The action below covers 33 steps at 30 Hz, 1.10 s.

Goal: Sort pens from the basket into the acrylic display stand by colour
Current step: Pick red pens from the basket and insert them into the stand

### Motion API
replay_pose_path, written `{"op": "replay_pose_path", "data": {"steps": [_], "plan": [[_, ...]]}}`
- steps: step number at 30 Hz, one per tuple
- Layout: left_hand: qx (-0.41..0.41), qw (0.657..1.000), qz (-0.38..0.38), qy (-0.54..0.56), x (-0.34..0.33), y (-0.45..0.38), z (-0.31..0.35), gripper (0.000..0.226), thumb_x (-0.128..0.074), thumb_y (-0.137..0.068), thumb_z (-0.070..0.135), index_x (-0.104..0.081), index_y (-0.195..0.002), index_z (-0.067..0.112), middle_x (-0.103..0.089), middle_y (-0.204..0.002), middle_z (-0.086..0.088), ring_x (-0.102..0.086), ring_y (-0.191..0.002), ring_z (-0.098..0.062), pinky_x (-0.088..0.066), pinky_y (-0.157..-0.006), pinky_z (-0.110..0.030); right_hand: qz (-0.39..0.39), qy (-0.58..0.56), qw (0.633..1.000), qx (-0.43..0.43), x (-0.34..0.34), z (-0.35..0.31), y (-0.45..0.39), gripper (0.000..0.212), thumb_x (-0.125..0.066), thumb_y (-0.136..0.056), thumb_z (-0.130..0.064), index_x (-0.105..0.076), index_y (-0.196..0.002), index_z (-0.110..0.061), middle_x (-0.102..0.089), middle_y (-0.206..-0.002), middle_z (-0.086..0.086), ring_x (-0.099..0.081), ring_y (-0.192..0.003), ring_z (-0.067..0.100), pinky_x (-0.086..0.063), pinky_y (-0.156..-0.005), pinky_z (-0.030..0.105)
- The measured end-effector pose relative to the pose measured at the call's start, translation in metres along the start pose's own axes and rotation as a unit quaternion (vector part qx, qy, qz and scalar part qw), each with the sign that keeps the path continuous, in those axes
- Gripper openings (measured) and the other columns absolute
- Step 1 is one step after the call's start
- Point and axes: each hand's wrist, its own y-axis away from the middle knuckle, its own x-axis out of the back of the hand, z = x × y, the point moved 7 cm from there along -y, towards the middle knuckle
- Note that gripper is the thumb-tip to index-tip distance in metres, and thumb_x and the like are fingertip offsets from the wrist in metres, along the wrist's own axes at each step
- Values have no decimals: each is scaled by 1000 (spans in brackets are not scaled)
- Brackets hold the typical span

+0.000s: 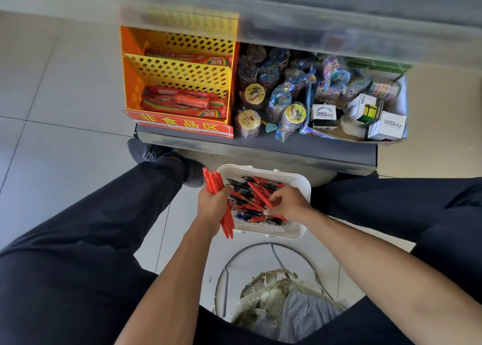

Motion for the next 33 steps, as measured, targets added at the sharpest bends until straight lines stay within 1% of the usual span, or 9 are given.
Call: {"op": "replay_pose_path", "data": {"steps": [2,7,11,13,16,21,25,27,33], "plan": [[-15,1000,0,-15,-2,1,3,24,-74,-91,17,-61,-107,4,-55,-66,-9,-55,-54,-19,-57,-62,-34,-7,-46,999,25,6,-20,7,17,-90,-74,-26,-74,-76,-26,-69,-73,-14,-61,-70,3,-41,-68,17],[-63,997,-27,-23,-15,17,17,42,-92,-71,32,-65,-88,4,-66,-75,-14,-64,-64,-25,-61,-67,-41,-12,-94,991,99,27,-82,31,23,-95,-63,-38,-72,-67,-34,-66,-61,-19,-58,-59,1,-44,-64,25],[-60,997,-49,12,-22,29,24,27,-86,-79,21,-70,-93,5,-71,-74,-10,-69,-64,-23,-61,-64,-38,-39,-61,985,156,34,-116,55,51,-100,-55,-28,-64,-92,-29,-73,-71,-13,-69,-66,1,-54,-66,28],[-57,998,-37,18,-21,32,27,19,-78,-85,17,-69,-94,3,-65,-70,-10,-64,-62,-23,-59,-64,-40,-37,-55,987,149,38,-120,61,71,-100,-54,-34,-56,-110,-31,-76,-77,-7,-73,-73,7,-59,-75,36],[-71,997,-17,-3,-17,34,34,12,-69,-86,14,-64,-87,3,-53,-62,-6,-56,-57,-24,-57,-62,-43,-24,-45,990,134,49,-118,65,80,-99,-53,-45,-54,-118,-32,-76,-82,-4,-73,-78,9,-60,-80,39],[-108,994,-26,-17,-18,45,51,8,-64,-89,9,-61,-83,4,-56,-59,-6,-61,-52,-22,-57,-58,-34,-33,-18,989,142,65,-116,71,65,-93,-64,-46,-61,-118,-31,-71,-93,-7,-68,-85,11,-56,-79,34],[-174,982,-21,-67,-22,60,72,9,-64,-88,9,-58,-82,5,-50,-64,-12,-56,-54,-23,-55,-53,-31,-1,-3,985,174,76,-129,81,46,-89,-73,-44,-63,-107,-27,-63,-87,-6,-58,-74,8,-45,-63,23],[-203,976,-4,-75,-21,68,84,12,-65,-85,9,-55,-78,8,-46,-64,-12,-50,-56,-24,-51,-48,-28,13,-8,981,194,81,-135,86,42,-88,-74,-44,-65,-104,-25,-61,-82,-8,-56,-69,6,-43,-62,23],[-250,966,25,-51,-15,99,116,15,-66,-77,20,-58,-73,8,-53,-57,-4,-56,-52,-22,-58,-59,-42,62,-34,968,240,103,-152,114,31,-81,-81,-42,-67,-104,-26,-63,-86,-6,-55,-71,7,-44,-65,24]]}}
